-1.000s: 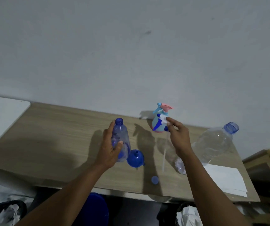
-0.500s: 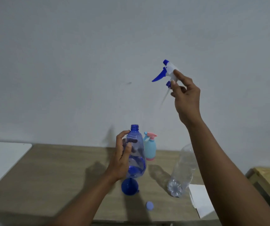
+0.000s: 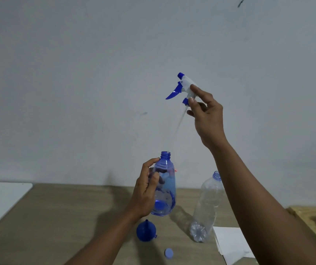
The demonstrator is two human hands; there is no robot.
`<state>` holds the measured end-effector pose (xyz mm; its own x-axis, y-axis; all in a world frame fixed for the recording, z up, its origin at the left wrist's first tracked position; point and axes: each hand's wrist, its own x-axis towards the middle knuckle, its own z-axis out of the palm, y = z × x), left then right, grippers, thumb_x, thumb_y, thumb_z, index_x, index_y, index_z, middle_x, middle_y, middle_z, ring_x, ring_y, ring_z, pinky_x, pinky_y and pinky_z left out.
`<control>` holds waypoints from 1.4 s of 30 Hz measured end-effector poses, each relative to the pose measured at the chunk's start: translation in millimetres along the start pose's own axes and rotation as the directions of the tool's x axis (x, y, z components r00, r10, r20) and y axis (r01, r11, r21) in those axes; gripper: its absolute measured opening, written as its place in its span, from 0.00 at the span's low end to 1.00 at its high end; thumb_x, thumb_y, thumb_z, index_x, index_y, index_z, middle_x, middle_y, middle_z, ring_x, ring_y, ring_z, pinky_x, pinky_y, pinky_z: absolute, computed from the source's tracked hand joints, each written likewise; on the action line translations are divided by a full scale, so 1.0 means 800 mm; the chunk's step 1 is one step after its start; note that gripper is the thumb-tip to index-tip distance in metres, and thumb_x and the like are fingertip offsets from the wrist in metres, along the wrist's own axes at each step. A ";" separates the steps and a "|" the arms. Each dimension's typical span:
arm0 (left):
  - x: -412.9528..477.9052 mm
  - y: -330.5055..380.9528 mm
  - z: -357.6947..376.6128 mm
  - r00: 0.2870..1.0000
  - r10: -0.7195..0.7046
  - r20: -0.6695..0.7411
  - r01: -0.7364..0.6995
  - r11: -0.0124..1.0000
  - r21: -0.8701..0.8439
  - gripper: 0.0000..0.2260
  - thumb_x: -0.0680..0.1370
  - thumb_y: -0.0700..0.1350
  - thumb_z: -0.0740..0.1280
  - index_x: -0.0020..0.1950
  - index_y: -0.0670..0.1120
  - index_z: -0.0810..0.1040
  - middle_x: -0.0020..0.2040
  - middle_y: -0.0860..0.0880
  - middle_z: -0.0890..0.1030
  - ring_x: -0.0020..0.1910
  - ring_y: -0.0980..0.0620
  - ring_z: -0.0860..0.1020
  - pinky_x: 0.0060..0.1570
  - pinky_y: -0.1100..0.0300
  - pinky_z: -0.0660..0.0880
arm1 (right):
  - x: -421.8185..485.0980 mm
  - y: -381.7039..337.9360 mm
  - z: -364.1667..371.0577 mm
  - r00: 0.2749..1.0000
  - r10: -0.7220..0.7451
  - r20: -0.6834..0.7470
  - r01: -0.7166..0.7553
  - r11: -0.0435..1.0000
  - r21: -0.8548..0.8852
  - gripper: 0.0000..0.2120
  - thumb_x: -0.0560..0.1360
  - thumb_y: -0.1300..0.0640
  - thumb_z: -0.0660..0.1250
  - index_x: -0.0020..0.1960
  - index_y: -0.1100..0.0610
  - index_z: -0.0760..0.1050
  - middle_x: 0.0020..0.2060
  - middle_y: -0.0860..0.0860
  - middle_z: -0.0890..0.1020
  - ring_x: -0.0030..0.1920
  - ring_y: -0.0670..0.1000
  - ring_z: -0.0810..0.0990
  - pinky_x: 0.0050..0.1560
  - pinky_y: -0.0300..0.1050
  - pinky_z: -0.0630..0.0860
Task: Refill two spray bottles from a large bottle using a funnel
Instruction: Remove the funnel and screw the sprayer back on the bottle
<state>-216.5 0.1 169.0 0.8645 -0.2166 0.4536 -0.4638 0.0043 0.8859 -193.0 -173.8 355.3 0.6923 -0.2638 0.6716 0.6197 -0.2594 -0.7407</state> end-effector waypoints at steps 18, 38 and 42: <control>0.020 0.047 -0.006 1.000 0.005 0.029 -0.003 0.998 -0.068 0.14 0.81 0.53 0.57 0.66 0.62 0.68 0.62 0.50 0.79 0.56 0.45 0.82 0.50 0.44 0.83 | -0.078 0.022 0.006 0.922 0.104 0.374 -0.136 0.989 0.059 0.13 0.80 0.64 0.64 0.63 0.58 0.79 0.57 0.52 0.84 0.56 0.49 0.82 0.53 0.41 0.80; 0.022 0.055 -0.006 0.995 0.061 0.077 -0.062 0.998 0.015 0.15 0.81 0.54 0.56 0.68 0.59 0.68 0.61 0.52 0.80 0.56 0.50 0.82 0.47 0.54 0.83 | -0.085 0.019 0.002 0.923 0.092 0.375 -0.119 0.992 0.051 0.09 0.75 0.64 0.71 0.53 0.54 0.82 0.48 0.45 0.85 0.49 0.47 0.82 0.46 0.44 0.82; 0.022 0.057 -0.001 0.995 0.076 0.071 -0.077 0.997 0.000 0.14 0.81 0.53 0.55 0.67 0.60 0.68 0.57 0.54 0.81 0.54 0.50 0.83 0.48 0.53 0.83 | -0.086 0.021 0.000 0.941 0.094 0.327 -0.100 0.995 0.002 0.09 0.74 0.59 0.73 0.53 0.51 0.83 0.51 0.47 0.85 0.51 0.50 0.82 0.49 0.54 0.83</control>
<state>-222.4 -2.7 217.0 0.8106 -0.2843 0.5120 -0.5288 0.0205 0.8485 -230.1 -159.7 297.0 0.8300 0.0309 0.5570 0.5482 -0.2296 -0.8042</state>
